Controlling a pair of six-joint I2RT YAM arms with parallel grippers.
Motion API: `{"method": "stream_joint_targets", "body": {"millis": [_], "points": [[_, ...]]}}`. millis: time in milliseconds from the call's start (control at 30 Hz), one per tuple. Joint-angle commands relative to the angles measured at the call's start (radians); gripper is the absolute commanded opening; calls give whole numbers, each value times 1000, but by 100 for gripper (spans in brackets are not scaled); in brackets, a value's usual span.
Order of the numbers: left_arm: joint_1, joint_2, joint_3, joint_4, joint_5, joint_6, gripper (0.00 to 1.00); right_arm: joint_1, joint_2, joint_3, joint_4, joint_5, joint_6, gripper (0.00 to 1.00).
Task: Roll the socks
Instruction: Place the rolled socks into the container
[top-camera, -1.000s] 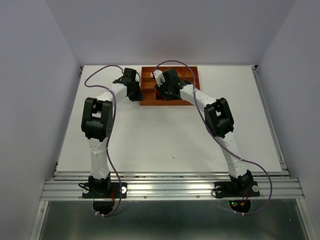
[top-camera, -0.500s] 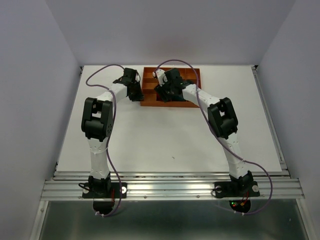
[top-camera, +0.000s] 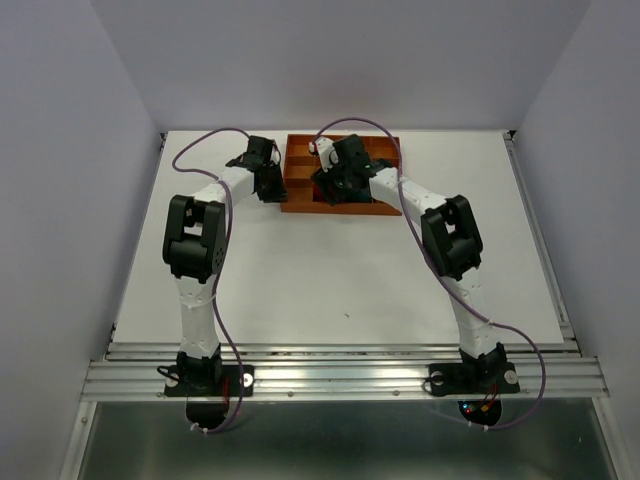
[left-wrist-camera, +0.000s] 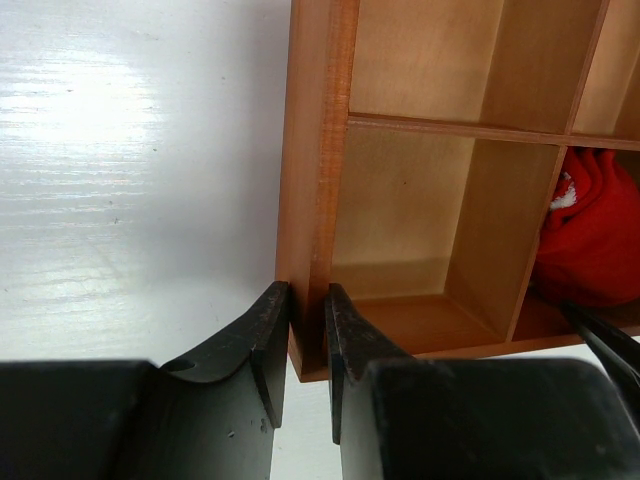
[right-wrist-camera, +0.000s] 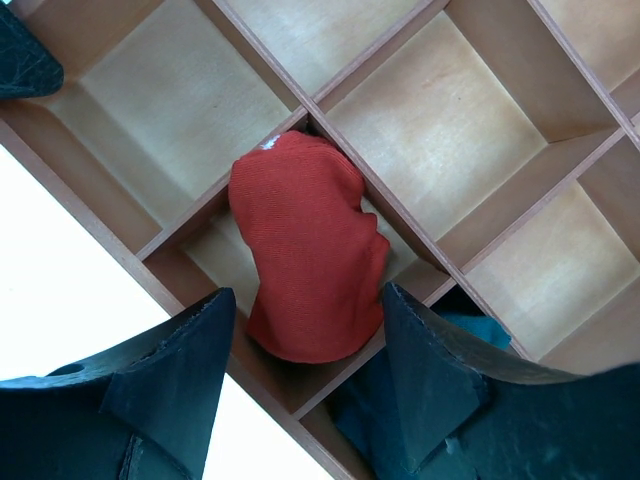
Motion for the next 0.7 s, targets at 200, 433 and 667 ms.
{"method": "stream_joint_targets", "body": {"millis": [200, 433, 667], "points": [[7, 14, 11, 25, 22, -6, 0, 24, -10, 24, 41, -67, -10, 63], [8, 9, 5, 28, 23, -5, 0, 33, 32, 67, 53, 2, -4, 63], [8, 15, 6, 30, 26, -5, 0, 33, 60, 89, 81, -1, -1, 58]]}}
